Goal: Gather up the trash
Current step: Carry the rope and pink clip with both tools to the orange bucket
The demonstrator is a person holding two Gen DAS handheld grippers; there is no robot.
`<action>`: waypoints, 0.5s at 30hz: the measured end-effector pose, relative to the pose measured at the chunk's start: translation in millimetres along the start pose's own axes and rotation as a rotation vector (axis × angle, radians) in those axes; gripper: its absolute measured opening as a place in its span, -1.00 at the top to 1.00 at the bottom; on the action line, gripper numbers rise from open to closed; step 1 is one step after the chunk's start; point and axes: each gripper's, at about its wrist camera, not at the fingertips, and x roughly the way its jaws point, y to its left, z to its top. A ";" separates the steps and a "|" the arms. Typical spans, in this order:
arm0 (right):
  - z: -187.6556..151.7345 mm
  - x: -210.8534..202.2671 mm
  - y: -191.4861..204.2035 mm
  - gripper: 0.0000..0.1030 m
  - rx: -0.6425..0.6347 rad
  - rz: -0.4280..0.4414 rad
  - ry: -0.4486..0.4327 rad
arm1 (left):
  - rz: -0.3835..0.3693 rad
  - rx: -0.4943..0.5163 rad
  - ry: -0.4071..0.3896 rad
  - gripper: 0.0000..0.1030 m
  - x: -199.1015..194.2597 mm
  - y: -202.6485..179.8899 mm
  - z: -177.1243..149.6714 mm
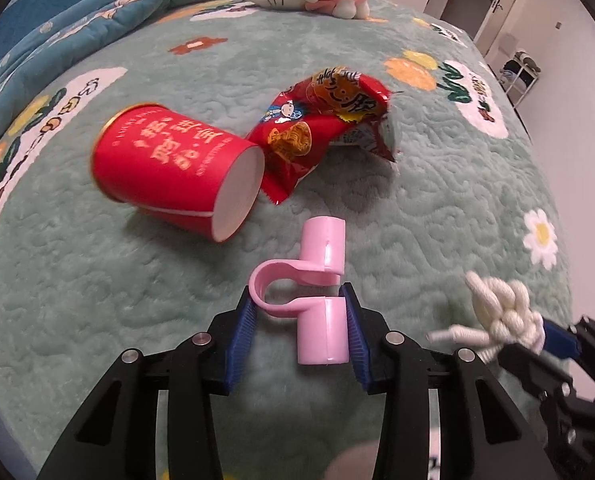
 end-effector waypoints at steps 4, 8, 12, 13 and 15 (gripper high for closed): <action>-1.6 -7.0 8.3 0.42 -0.007 0.004 -0.007 | 0.015 0.029 -0.020 0.15 -20.0 0.8 -12.7; -4.2 -16.4 18.4 0.42 -0.006 0.010 -0.019 | 0.020 0.049 -0.032 0.15 -41.1 1.7 -28.5; -8.8 -28.5 29.1 0.42 -0.004 0.016 -0.034 | 0.020 0.079 -0.041 0.15 -58.7 -1.7 -43.9; -10.7 -33.6 32.5 0.42 -0.002 0.018 -0.039 | 0.019 0.087 -0.042 0.15 -63.5 -3.0 -48.4; -13.7 -41.2 36.4 0.42 -0.001 0.017 -0.048 | 0.022 0.104 -0.043 0.15 -70.6 -6.5 -55.1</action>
